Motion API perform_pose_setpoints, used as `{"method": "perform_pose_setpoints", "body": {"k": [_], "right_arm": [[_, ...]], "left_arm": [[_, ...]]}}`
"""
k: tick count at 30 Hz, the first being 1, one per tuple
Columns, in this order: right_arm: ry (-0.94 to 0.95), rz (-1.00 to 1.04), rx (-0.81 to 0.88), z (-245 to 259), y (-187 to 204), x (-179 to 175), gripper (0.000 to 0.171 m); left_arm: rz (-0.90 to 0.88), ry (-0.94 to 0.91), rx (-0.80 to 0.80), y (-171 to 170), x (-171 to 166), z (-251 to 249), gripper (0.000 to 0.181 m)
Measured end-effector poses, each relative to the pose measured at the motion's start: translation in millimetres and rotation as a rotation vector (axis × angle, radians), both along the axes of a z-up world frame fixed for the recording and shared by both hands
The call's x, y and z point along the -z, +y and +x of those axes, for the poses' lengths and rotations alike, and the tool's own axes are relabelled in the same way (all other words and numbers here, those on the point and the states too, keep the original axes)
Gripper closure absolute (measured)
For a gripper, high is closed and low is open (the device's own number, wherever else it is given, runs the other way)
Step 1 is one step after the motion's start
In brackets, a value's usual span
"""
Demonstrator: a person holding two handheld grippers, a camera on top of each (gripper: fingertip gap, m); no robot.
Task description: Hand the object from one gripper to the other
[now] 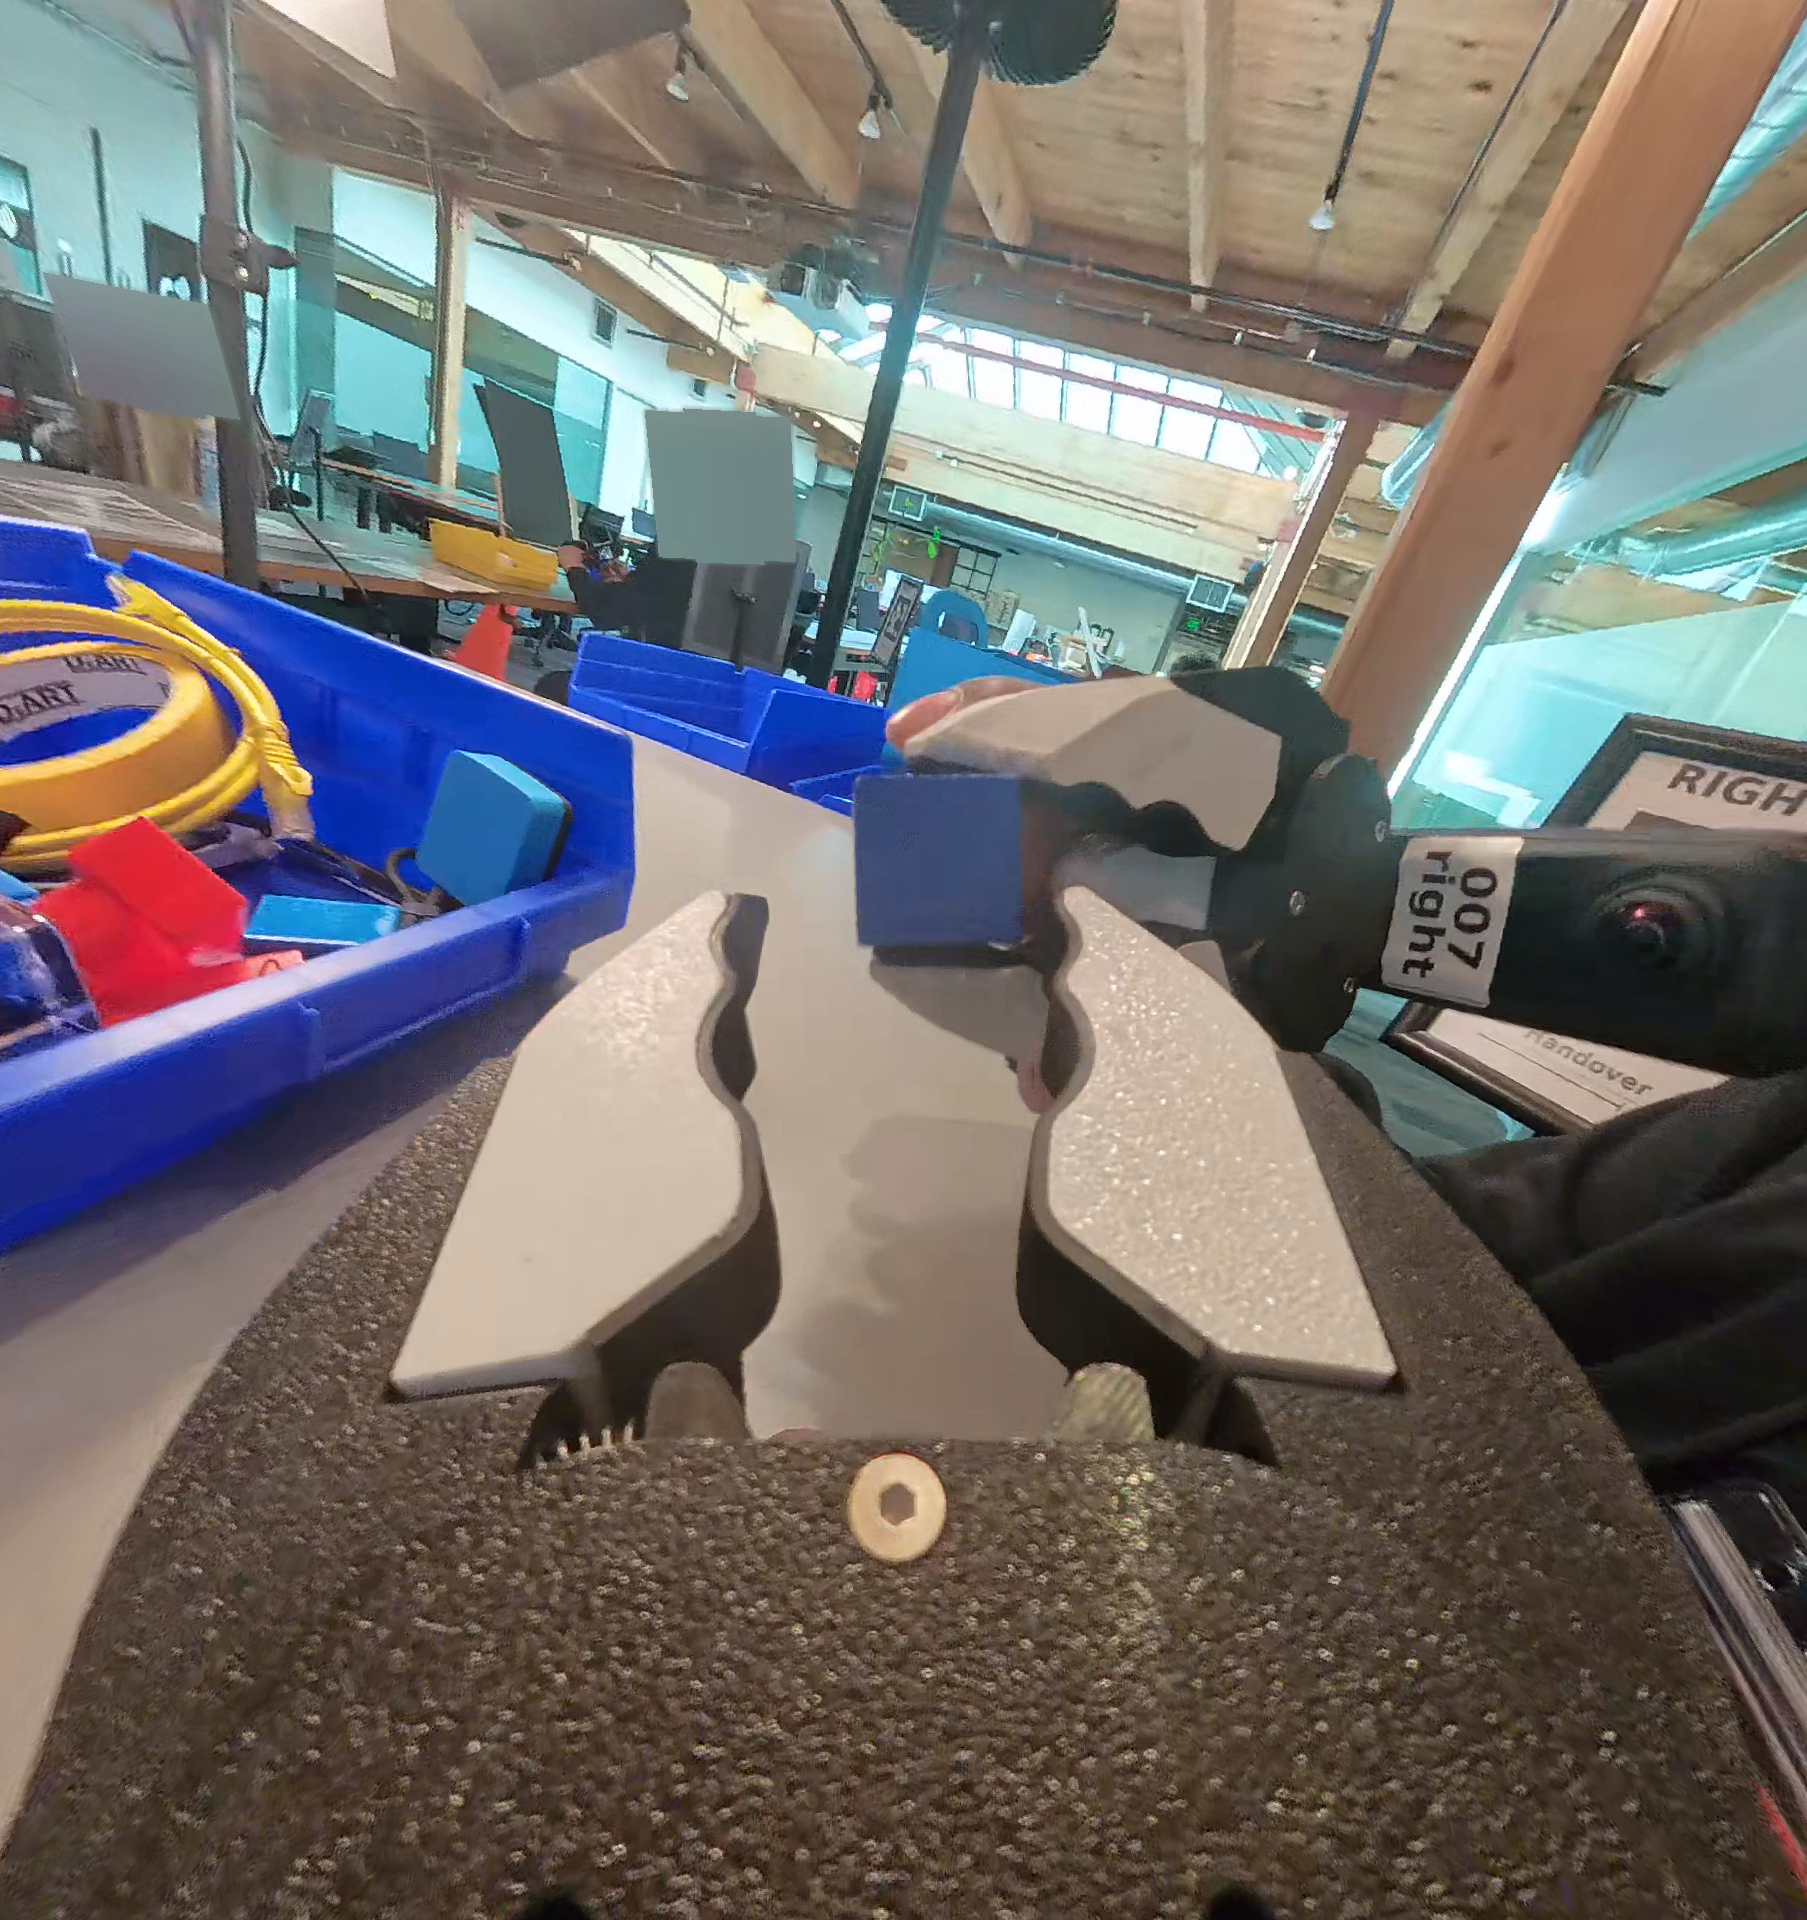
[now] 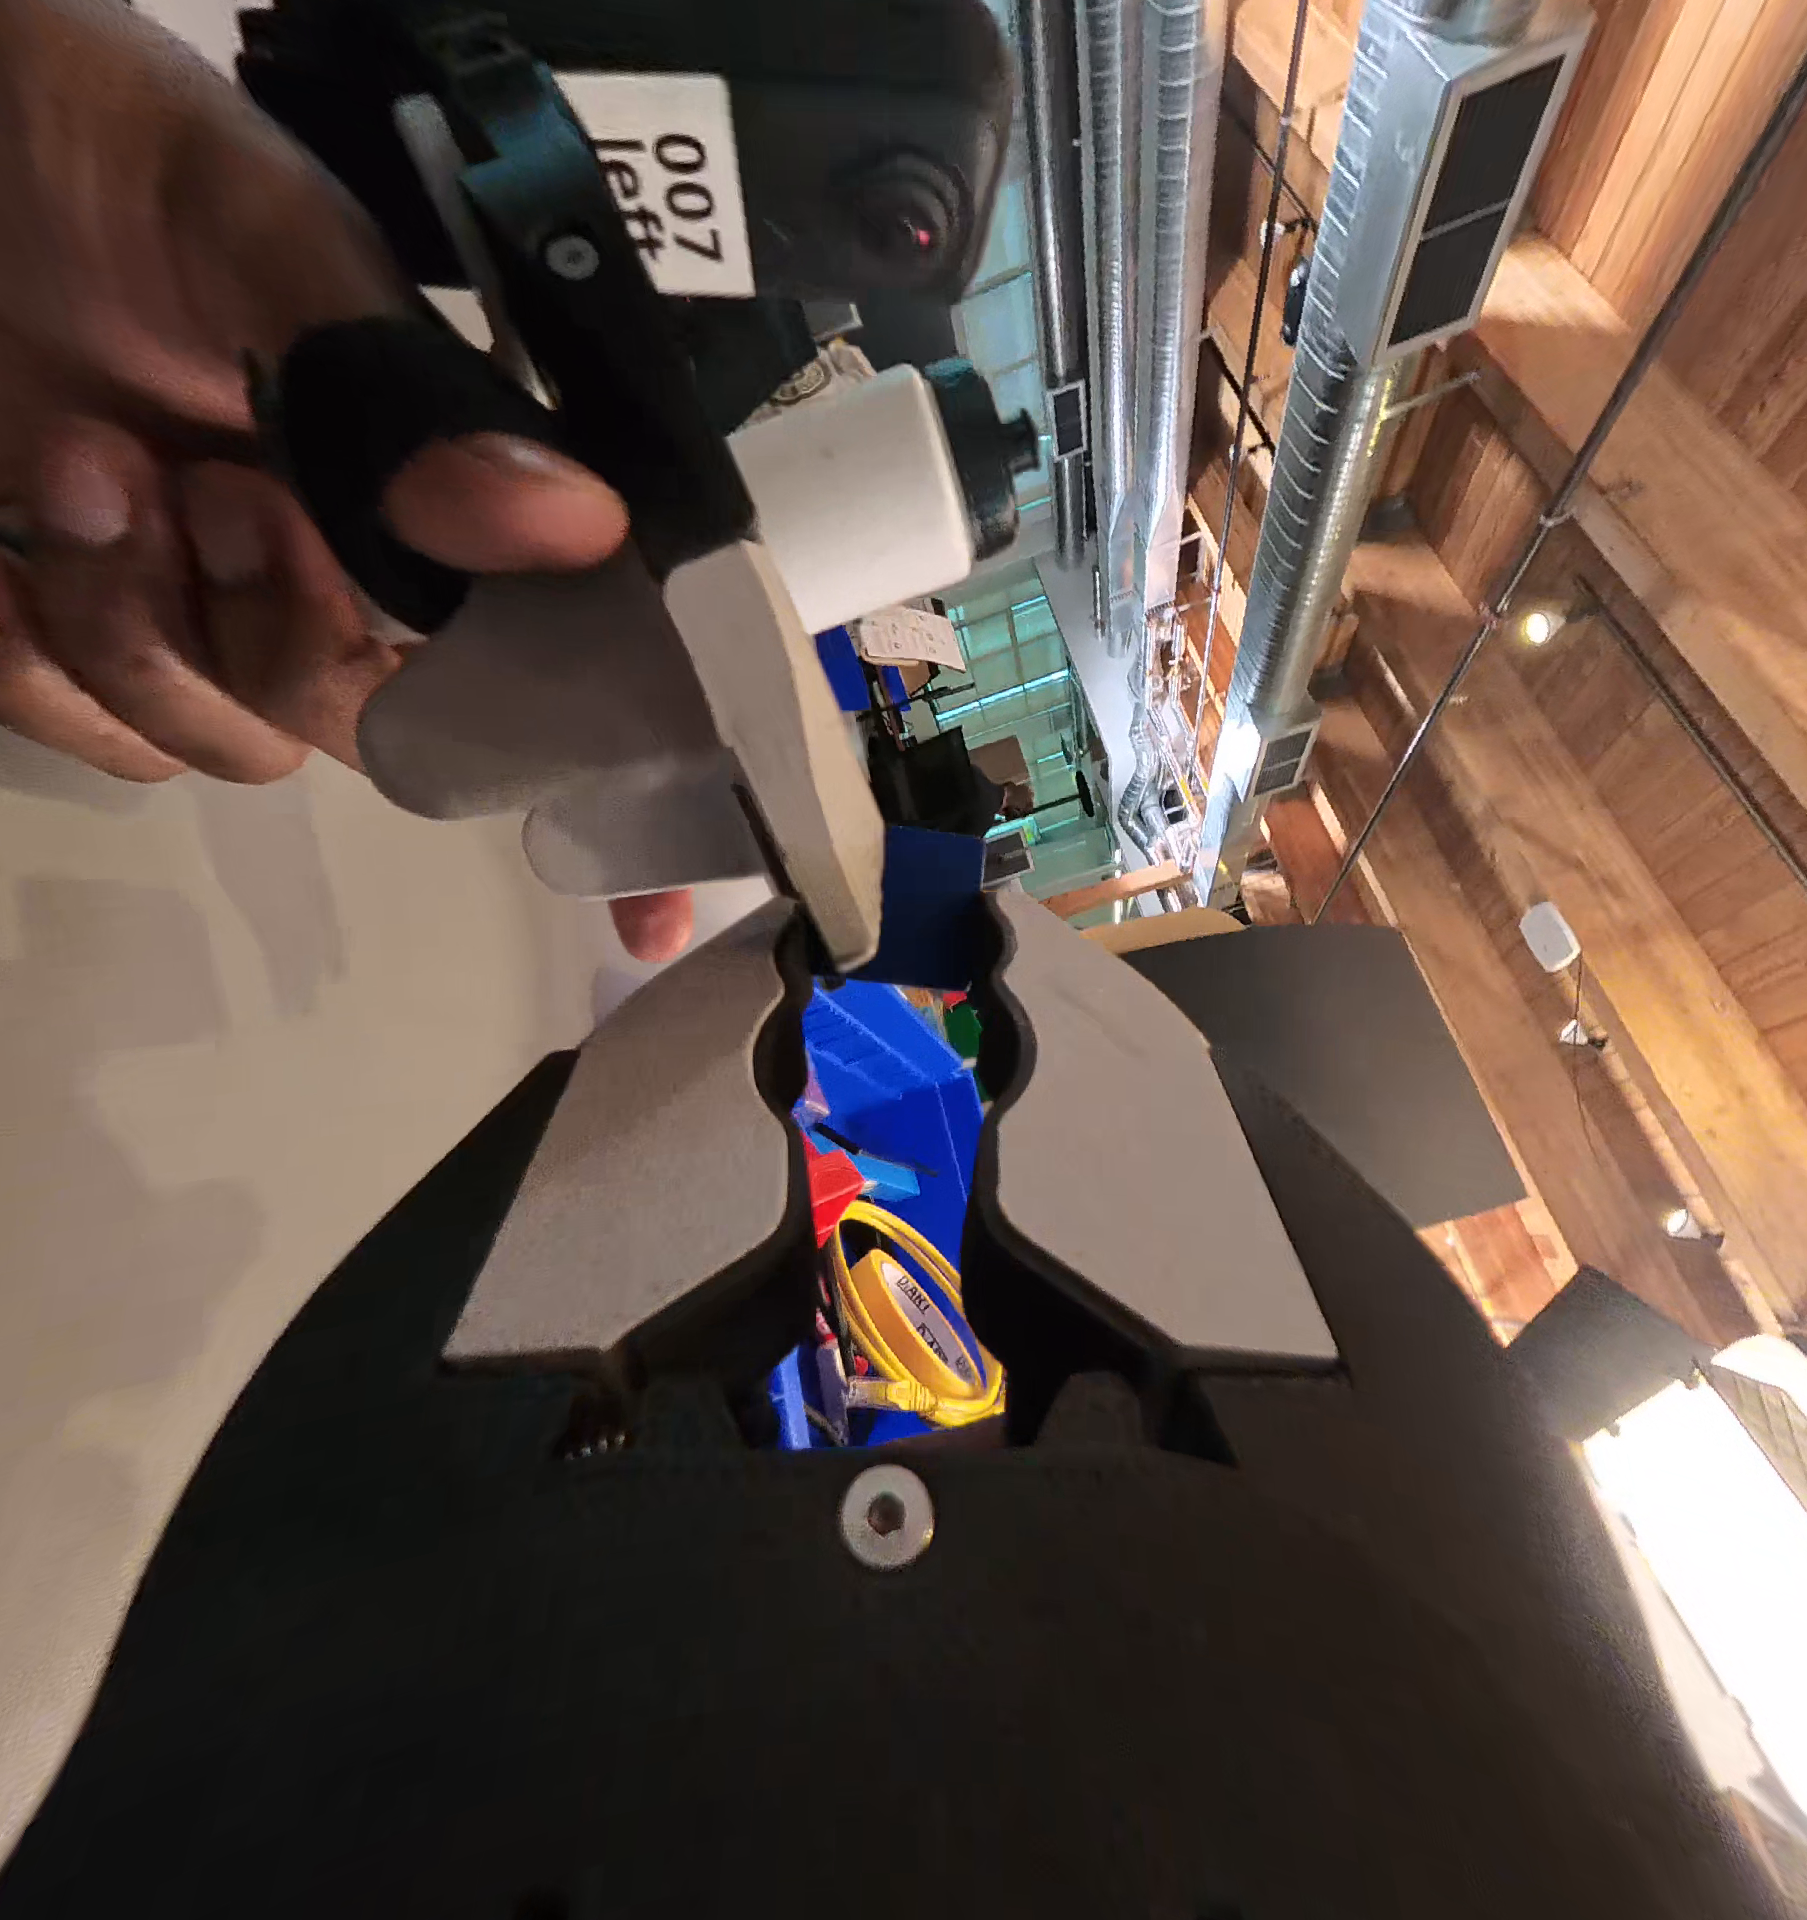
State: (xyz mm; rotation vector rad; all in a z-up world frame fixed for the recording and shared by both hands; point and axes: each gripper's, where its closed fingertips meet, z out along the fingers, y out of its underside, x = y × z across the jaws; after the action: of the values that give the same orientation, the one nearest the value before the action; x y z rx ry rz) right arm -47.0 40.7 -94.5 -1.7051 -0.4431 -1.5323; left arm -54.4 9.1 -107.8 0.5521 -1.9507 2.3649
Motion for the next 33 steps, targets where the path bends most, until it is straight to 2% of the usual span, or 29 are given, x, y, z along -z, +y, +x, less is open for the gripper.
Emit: {"method": "perform_pose_setpoints", "body": {"k": [2, 3, 7, 11, 14, 16, 19, 22, 25, 27, 28, 31, 33], "right_arm": [[-0.021, -0.025, -0.009, -2.5, 3.5, 4.8, 0.142], [-0.025, -0.032, -0.013, -3.1, 4.9, 6.6, 0.142], [0.04, 0.025, -0.036, -6.0, 7.4, 4.2, 0.143], [0.316, 0.167, -0.046, -2.5, -3.9, 4.6, 0.141], [0.593, 0.331, -0.101, -2.7, -19.1, 1.8, 0.14], [0.766, 0.425, -0.177, -7.6, -24.3, -1.4, 0.137], [0.958, 0.54, -0.323, -20.5, -19.1, -8.3, 0.13], [1.059, 0.559, -0.341, -21.0, -13.8, -1.7, 0.118], [1.086, 0.594, -0.345, -20.3, -13.1, 0.6, 0.121], [1.045, 0.621, -0.329, -19.1, -16.4, 0.1, 0.142], [1.005, 0.615, -0.303, -17.2, -18.2, 0.9, 0.143], [0.783, 0.617, -0.141, -1.2, -26.9, -1.5, 0.143], [0.616, 0.61, -0.005, 11.6, -37.2, -2.3, 0.143]], "left_arm": [[-0.007, 0.023, 0.013, -1.2, 1.6, -4.6, 0.134], [-0.02, 0.015, 0.014, -0.5, 0.2, -7.2, 0.148], [-0.001, -0.079, -0.088, 5.6, -2.4, -8.9, 0.151], [0.113, -0.367, -0.358, 20.3, -11.2, -3.7, 0.151], [0.18, -0.646, -0.532, 26.6, -20.4, -6.1, 0.151], [0.228, -0.756, -0.624, 26.4, -21.1, -4.6, 0.151], [0.297, -0.818, -0.684, 18.2, -16.9, -0.1, 0.151], [0.344, -0.903, -0.699, 6.8, -17.4, 0.5, 0.151], [0.39, -0.987, -0.676, -6.0, -15.0, 0.6, 0.151], [0.397, -1.018, -0.656, -12.1, -12.8, 0.9, 0.152], [0.4, -1.009, -0.644, -13.6, -11.0, 2.3, 0.151], [0.382, -0.886, -0.587, -11.4, -2.9, 8.6, 0.149], [0.354, -0.77, -0.555, -4.1, -0.5, 14.1, 0.141]]}}
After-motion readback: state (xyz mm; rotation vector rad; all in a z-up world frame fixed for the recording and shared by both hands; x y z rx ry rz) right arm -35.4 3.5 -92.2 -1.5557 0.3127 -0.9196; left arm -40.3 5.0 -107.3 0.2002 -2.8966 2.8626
